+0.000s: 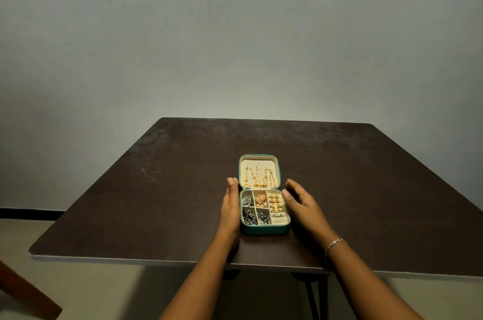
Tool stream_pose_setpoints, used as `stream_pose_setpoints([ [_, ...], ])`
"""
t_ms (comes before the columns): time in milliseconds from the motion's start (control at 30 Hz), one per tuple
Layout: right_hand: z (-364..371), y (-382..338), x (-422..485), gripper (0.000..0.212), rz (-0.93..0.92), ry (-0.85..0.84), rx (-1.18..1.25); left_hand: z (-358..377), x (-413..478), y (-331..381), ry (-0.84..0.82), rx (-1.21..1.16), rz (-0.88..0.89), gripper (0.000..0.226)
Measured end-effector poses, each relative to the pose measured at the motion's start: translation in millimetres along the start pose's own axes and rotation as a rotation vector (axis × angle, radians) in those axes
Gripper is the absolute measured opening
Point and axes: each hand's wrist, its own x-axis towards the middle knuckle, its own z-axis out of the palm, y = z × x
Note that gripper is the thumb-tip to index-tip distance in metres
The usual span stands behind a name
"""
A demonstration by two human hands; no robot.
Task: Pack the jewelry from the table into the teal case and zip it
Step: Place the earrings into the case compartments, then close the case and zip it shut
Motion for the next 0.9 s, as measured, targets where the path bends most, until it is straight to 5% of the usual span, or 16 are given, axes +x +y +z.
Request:
stream_pose_setpoints([
  [600,-10.2,-16.9,18.0,0.057,0.089,0.031,0.422,28.1,23.5,5.0,-0.046,-0.031,-0.055,0.060],
  [900,-21.6,-11.4,37.7,0.057,0.058,0.074,0.508,41.2,46.4,-0.5,-0.004,0.112,0.059,0.029],
])
